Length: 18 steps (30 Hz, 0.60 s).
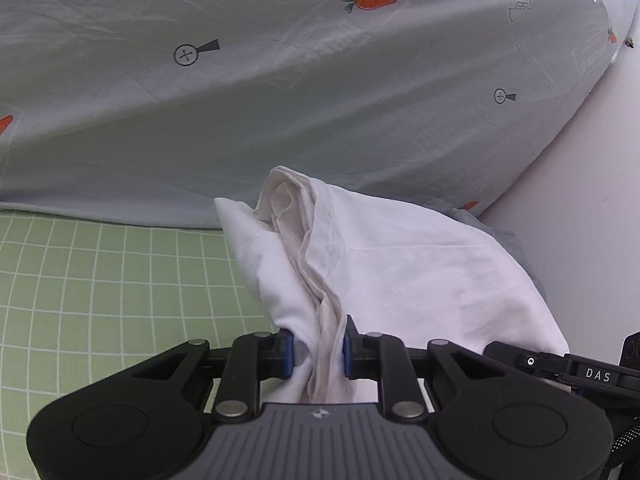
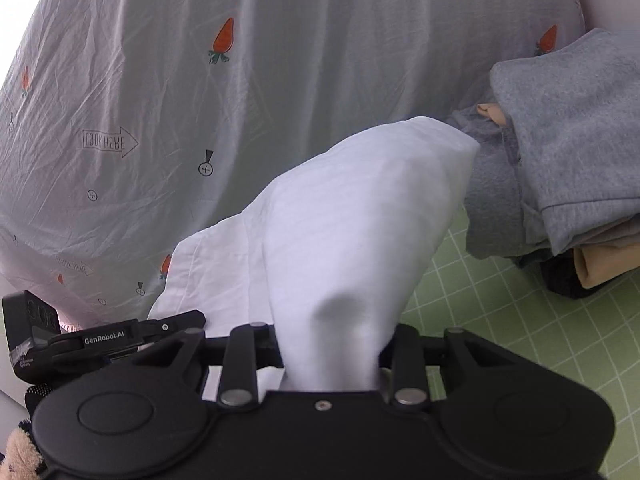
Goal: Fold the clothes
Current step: 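Lift the folded shirt with both grippers and carry it onto the clothes stack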
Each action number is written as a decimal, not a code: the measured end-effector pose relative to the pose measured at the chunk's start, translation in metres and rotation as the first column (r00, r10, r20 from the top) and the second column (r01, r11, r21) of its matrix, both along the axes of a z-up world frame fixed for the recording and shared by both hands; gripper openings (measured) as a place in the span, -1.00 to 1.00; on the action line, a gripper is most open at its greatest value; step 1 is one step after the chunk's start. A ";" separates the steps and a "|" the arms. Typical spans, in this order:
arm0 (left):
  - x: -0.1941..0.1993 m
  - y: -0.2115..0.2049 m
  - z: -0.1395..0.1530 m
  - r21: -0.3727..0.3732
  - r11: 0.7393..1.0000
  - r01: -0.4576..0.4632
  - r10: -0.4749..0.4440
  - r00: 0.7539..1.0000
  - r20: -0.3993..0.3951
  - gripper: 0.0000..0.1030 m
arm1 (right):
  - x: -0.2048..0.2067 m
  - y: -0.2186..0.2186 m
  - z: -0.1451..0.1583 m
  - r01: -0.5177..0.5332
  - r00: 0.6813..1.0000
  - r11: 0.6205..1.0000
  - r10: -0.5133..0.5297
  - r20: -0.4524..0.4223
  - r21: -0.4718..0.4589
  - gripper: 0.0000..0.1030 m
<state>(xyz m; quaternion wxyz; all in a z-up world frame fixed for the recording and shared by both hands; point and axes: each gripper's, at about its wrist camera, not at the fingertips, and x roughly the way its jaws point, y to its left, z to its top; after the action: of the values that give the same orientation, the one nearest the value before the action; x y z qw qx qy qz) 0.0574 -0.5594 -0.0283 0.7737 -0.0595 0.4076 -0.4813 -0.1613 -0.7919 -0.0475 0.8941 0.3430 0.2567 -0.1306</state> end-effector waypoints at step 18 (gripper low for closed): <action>-0.028 -0.292 0.055 -0.112 0.978 0.178 -0.175 0.984 0.039 -0.55 | -0.073 -0.270 0.072 0.196 0.975 0.970 -0.178 0.129 -0.141 -0.40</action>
<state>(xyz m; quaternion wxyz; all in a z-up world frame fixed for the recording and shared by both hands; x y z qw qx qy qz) 0.0290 -0.8519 0.0268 0.7291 -0.0605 0.3717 -0.5715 -0.2340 -1.0618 0.0247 0.9149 0.3030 0.1601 -0.2135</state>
